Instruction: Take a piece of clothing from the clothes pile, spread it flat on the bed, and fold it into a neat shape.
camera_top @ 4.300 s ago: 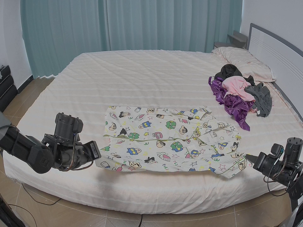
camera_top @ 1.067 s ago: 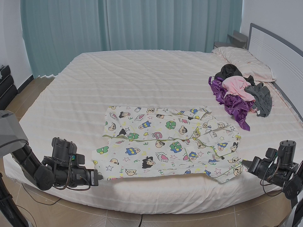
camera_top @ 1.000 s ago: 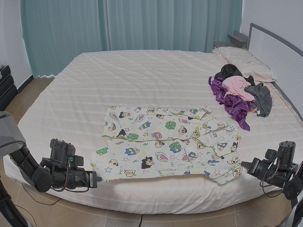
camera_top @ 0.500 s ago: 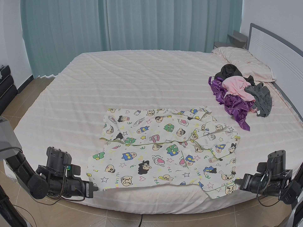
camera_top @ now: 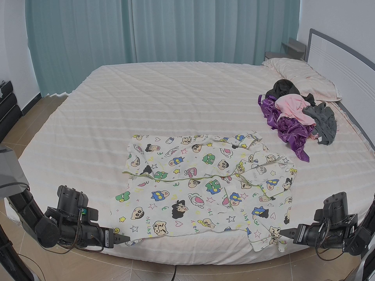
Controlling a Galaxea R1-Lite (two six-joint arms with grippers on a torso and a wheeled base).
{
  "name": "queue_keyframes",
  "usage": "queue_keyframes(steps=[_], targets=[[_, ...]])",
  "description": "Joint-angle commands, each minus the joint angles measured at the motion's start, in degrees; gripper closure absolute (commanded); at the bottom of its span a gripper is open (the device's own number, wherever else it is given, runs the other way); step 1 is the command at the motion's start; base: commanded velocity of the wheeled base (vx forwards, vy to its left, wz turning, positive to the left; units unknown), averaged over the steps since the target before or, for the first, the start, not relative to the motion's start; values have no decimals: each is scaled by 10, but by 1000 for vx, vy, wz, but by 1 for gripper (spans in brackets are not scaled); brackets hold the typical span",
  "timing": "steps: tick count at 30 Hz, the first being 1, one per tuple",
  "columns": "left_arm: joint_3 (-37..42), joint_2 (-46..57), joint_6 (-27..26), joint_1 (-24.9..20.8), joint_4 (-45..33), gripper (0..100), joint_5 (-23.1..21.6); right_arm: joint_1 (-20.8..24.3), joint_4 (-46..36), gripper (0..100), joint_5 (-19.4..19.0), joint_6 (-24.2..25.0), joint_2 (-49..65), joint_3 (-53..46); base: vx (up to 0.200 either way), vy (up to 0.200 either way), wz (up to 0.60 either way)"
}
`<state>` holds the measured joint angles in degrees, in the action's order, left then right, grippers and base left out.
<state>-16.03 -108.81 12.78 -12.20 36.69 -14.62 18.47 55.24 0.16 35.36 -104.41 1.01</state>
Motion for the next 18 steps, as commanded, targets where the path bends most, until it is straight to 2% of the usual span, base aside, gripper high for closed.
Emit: queue_keyframes(steps=[1,7,9,11,12,13,14,18], targets=[[9,9,1,14,2,0,-1,3,0,0,19,6,5,-9,0,0,0],[10,70,22,36,7,0,-1,-1,14,0,40,5,42,-9,0,0,0],[6,124,81,36,8,0,8,0,36,0,40,5,70,-2,0,0,0],[8,144,103,35,8,0,19,0,46,0,40,5,77,3,0,0,0],[14,177,120,31,8,0,46,-2,54,0,40,5,84,12,0,0,0],[14,179,121,30,8,0,49,-2,55,0,40,5,84,13,0,0,0],[21,214,129,24,7,0,81,-2,55,0,41,5,88,24,0,0,0],[34,260,146,21,7,0,120,-3,57,0,39,6,88,32,0,0,0]])
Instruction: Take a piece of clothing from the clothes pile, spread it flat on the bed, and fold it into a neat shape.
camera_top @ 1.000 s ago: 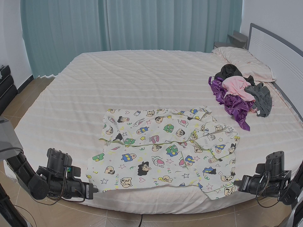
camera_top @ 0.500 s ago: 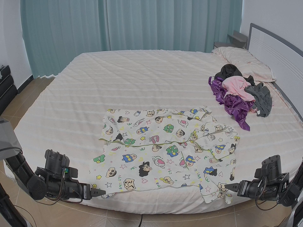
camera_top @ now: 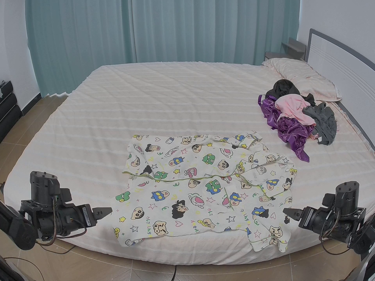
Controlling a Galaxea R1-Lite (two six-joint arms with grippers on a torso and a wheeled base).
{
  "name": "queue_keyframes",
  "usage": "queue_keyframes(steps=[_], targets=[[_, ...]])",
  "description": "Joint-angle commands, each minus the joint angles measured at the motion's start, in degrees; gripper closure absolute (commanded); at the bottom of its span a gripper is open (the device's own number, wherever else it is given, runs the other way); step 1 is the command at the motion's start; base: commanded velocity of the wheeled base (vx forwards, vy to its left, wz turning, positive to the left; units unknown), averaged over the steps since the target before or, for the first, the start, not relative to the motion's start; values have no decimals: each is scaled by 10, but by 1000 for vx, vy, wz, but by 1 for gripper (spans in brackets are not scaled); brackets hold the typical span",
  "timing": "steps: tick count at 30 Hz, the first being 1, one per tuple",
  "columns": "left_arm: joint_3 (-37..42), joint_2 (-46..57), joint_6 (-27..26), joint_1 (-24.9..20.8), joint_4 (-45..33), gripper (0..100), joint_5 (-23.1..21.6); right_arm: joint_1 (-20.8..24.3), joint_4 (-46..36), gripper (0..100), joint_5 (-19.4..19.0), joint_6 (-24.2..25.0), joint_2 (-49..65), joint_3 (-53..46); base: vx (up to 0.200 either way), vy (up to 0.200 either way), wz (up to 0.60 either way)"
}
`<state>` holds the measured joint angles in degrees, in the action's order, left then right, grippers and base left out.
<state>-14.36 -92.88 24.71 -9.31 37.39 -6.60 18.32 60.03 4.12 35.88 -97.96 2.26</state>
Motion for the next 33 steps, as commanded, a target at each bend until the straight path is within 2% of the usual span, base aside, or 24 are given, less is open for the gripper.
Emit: queue_keyframes(steps=[1,8,10,23,33], targets=[[19,107,35,-10,0,0,40,-1,9,0,-1,1,24,21,0,0,0],[18,105,86,-19,1,0,37,11,15,0,-1,1,22,18,0,0,0],[18,101,95,-34,1,0,35,12,15,0,-1,1,23,16,200,0,0],[15,88,97,-40,1,0,36,13,15,0,-1,1,14,16,200,0,0],[18,73,110,-59,1,0,34,14,15,0,-1,1,17,15,0,-20,0]])
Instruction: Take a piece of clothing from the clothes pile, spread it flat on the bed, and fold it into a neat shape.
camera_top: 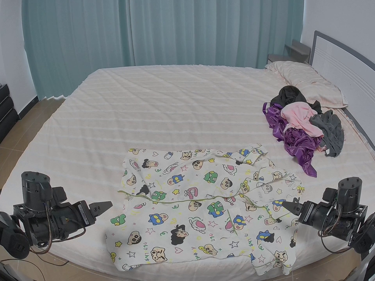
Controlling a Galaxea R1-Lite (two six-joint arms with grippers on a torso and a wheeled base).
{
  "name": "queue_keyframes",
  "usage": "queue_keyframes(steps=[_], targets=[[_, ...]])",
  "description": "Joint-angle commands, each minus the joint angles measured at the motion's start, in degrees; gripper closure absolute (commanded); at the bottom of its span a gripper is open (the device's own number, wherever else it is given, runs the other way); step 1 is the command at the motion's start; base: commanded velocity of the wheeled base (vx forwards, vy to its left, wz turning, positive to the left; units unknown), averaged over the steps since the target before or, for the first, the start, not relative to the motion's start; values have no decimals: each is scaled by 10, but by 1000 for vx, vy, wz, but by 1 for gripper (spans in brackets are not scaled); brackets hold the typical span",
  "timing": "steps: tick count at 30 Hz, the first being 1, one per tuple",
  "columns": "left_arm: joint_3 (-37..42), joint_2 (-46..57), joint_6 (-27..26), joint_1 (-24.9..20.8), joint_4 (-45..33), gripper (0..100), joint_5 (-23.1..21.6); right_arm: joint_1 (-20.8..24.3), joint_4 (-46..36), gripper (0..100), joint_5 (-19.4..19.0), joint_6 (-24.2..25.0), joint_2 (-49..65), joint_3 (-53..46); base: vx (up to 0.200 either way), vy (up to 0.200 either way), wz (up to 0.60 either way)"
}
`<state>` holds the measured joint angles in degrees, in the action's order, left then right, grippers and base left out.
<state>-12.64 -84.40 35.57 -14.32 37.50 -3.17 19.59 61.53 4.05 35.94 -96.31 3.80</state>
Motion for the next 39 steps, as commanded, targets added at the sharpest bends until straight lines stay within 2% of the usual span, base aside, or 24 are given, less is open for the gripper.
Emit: queue_keyframes(steps=[1,11,19,20,26,30,31,33,39], targets=[[1,-16,1,-11,0,0,0,1,0,0,0,0,0,0,0,-200,0],[2,-45,2,-16,0,0,0,3,0,0,0,0,-2,0,0,-200,0],[2,-100,1,-16,2,0,0,19,0,0,1,0,-3,-6,0,0,0],[5,-139,-2,-6,17,0,6,22,0,0,1,1,-3,-6,0,0,0],[38,-204,-16,47,119,0,4,23,0,0,1,0,-2,-10,0,0,0],[64,-245,-67,81,170,0,0,24,0,0,1,1,-2,-10,0,0,0],[78,-270,-105,97,195,0,-3,26,0,0,1,1,-3,-10,0,0,0],[96,-298,-134,111,241,0,-4,29,0,0,1,1,-2,-11,0,0,0],[126,-371,-140,148,369,0,-54,31,0,0,0,2,-4,-14,0,0,0]])
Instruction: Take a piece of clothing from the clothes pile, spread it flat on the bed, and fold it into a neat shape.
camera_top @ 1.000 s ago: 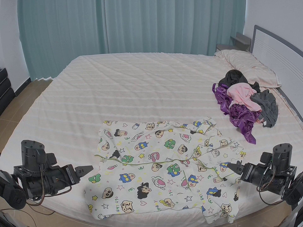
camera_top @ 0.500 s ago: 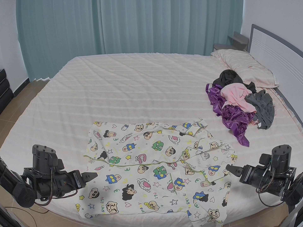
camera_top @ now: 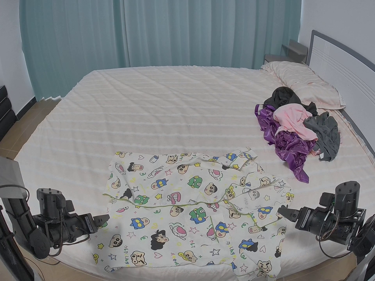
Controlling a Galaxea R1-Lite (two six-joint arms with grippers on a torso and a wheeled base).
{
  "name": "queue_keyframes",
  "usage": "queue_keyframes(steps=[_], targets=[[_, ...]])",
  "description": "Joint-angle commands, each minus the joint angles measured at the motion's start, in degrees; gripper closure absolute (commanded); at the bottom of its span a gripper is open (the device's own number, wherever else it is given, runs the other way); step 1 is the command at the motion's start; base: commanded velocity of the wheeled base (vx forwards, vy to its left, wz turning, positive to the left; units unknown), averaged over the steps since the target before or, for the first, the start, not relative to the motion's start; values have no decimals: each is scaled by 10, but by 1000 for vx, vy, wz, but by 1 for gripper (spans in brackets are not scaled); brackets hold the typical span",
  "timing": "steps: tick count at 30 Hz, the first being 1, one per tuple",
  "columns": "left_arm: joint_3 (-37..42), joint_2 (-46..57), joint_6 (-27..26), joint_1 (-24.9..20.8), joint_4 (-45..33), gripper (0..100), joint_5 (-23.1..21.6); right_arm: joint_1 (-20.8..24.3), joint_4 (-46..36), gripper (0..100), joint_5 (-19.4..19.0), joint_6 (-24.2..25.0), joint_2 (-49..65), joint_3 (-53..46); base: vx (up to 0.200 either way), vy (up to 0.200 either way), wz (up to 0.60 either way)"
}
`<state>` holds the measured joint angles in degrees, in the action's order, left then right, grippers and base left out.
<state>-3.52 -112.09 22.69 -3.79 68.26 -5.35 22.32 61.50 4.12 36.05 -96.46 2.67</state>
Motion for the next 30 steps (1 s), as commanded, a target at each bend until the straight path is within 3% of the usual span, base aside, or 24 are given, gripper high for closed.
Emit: queue_keyframes(steps=[1,23,24,30], targets=[[34,-101,-12,47,68,0,-35,4,0,0,-1,1,-1,-3,0,0,0],[35,-109,-5,37,72,0,-49,22,0,0,0,17,-1,-3,0,0,0],[35,-109,-5,37,73,100,-49,22,0,0,0,17,-1,-3,0,0,0],[35,-109,-7,38,87,100,-44,22,0,0,0,17,0,-3,0,0,0]])
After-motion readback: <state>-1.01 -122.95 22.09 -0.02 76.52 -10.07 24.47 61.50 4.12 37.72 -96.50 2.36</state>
